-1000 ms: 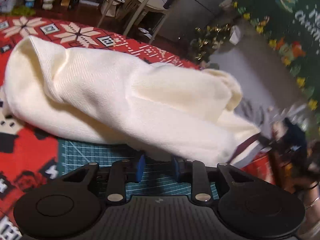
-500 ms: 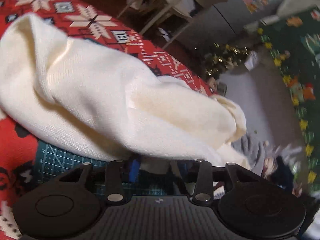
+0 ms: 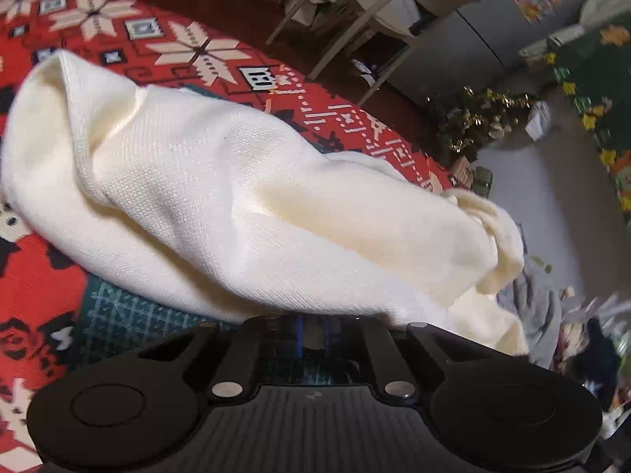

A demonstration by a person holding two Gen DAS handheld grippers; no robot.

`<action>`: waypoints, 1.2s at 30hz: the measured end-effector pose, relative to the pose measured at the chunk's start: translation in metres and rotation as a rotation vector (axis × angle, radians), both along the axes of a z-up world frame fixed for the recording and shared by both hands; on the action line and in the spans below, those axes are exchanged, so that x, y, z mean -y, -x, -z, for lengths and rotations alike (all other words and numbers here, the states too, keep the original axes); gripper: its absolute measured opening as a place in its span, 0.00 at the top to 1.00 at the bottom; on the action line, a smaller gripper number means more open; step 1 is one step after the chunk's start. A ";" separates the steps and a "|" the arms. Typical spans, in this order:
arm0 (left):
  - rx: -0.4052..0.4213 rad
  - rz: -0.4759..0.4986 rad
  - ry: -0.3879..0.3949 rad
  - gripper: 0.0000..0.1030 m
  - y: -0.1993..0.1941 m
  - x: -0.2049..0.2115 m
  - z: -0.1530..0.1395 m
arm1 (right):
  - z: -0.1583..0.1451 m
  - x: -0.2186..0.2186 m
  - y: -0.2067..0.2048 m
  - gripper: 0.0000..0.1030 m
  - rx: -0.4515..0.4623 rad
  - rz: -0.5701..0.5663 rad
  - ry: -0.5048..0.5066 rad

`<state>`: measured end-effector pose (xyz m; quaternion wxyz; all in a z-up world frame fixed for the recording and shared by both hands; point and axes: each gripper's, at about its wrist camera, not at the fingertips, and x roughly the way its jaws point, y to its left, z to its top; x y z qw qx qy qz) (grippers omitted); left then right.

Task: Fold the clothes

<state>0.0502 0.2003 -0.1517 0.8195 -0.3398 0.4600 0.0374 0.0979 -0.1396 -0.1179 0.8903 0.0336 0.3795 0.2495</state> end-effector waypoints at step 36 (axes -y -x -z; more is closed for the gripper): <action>0.069 0.084 -0.182 0.62 0.234 -0.061 -0.050 | 0.015 0.001 0.184 0.82 -0.319 -0.215 0.016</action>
